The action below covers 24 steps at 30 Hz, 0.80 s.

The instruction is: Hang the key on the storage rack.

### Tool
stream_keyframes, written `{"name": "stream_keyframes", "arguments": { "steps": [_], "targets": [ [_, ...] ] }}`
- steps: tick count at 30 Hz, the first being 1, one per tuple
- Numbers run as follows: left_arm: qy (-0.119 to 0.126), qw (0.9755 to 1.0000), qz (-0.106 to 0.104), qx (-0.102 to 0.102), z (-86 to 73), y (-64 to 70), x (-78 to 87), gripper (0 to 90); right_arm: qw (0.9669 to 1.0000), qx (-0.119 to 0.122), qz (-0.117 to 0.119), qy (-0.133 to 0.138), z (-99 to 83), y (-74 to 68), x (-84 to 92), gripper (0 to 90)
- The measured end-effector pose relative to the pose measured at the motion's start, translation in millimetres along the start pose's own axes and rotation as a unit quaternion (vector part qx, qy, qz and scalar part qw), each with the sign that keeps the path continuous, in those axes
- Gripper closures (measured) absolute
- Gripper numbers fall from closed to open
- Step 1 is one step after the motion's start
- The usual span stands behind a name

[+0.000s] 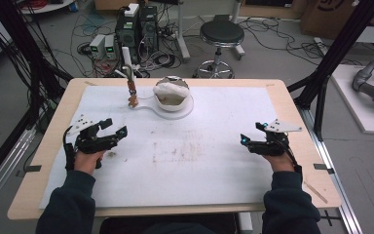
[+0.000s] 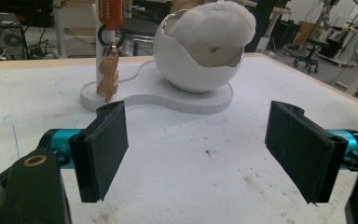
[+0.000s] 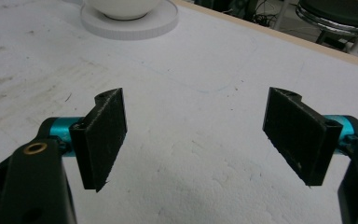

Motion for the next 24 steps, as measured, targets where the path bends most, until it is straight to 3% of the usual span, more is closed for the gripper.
{"name": "stream_keyframes", "arguments": {
  "steps": [24],
  "targets": [
    [-0.004,0.9999,-0.006,-0.007,-1.3,3.6,2.8,21.3,0.9998,-0.003,-0.007,-0.019,-5.3,-3.8,-2.3,21.7]
  ]
}}
Point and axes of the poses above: each handheld gripper's, and its own axes: x roughly backward along the jaws, z roughly out of its top, y roughly to its right, the point moved 7 cm from there along -x, roughly forward along the jaws, and after that the axes turned 6 degrees about y, right-handed, at the moved point
